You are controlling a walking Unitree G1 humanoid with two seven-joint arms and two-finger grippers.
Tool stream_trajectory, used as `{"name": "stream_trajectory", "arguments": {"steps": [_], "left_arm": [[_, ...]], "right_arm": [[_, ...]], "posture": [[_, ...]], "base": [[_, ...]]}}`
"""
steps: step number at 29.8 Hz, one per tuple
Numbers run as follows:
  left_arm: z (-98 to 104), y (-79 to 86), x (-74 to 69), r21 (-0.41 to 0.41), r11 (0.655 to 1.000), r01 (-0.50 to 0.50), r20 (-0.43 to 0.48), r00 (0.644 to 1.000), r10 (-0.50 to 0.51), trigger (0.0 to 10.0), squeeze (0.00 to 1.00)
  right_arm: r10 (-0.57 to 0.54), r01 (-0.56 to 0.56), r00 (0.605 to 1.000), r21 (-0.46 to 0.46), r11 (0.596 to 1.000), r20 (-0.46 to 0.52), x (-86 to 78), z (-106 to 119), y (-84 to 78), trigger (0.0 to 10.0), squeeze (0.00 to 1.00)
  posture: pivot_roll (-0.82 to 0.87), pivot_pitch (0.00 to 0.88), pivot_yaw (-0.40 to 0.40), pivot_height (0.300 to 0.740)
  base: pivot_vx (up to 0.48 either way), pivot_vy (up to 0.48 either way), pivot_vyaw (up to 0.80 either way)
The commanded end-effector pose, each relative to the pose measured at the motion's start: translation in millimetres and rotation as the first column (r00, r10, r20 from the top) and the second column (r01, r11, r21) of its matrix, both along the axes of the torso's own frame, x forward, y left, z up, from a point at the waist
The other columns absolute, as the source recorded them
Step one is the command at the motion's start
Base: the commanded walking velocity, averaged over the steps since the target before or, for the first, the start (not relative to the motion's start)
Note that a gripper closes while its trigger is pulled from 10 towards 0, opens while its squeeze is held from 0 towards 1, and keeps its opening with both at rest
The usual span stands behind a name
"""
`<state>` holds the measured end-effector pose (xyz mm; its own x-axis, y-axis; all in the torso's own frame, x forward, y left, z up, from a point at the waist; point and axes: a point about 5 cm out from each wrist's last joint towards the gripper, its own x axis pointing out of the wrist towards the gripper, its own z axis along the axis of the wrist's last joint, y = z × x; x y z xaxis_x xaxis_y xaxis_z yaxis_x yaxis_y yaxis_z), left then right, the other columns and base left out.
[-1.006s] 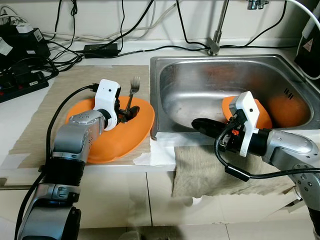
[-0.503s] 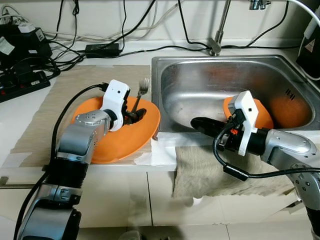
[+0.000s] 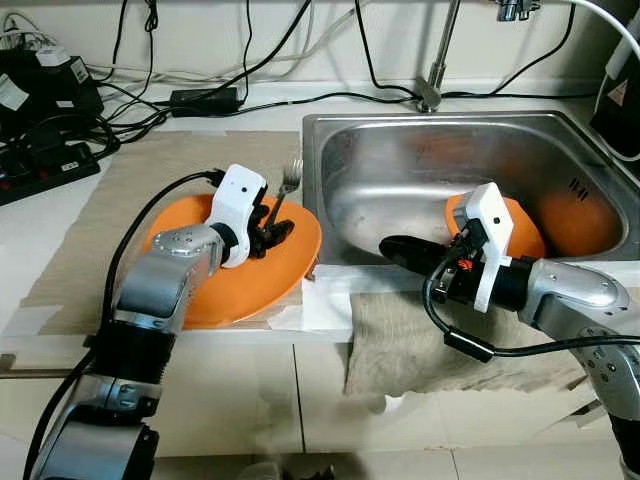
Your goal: Kitchen organization
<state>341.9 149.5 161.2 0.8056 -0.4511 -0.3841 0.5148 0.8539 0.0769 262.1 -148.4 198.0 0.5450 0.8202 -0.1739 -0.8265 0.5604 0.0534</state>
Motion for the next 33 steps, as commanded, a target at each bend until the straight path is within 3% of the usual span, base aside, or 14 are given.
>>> {"name": "stream_trajectory", "arguments": {"steps": [1,12,23,28,32,33], "left_arm": [[-18,4.4,-2.1,0.036,0.999,-0.016,-0.066,0.998,0.019,0.0,0.0],[-12,5.1,0.5,0.006,1.0,-0.017,-0.034,0.999,0.017,0.0,0.0],[52,5.1,8.8,-0.119,0.993,-0.018,0.162,0.986,0.037,0.0,0.0],[52,3.7,7.1,-0.123,0.992,-0.004,0.161,0.987,0.024,0.0,0.0],[49,1.7,8.1,-0.045,0.999,-0.002,0.186,0.983,0.011,0.0,0.0],[48,1.8,8.4,-0.033,0.999,-0.015,0.186,0.982,0.021,1.1,0.0]], "right_arm": [[-0.003,0.003,1.0,-0.004,1.0,0.025,2.4,4,0.5,10.0,0.0],[-0.008,0.008,1.0,-0.002,1.0,0.023,1.7,3,1.1,10.0,0.0],[-0.013,0.013,1.0,-0.002,1.0,0.013,2.4,1,0.9,10.0,0.0],[-0.013,0.013,1.0,-0.003,1.0,0.013,2.7,0,1.0,10.0,0.0],[-0.016,0.016,1.0,-0.004,1.0,0.012,3.3,0,0.8,10.0,0.0],[-0.017,0.017,1.0,-0.005,1.0,0.012,3.4,0,0.8,10.0,0.0]], "posture": [[0.01,0.0,0.026,0.74],[0.01,0.0,0.028,0.74],[0.02,0.007,0.022,0.74],[0.02,0.007,0.021,0.74],[0.02,0.007,0.021,0.74],[0.02,0.007,0.021,0.74]], "base": [[0.0,0.0,0.0],[0.0,0.0,0.0],[0.0,0.0,0.0],[0.0,0.0,0.0],[0.0,0.0,0.0],[0.0,0.0,0.0]]}}
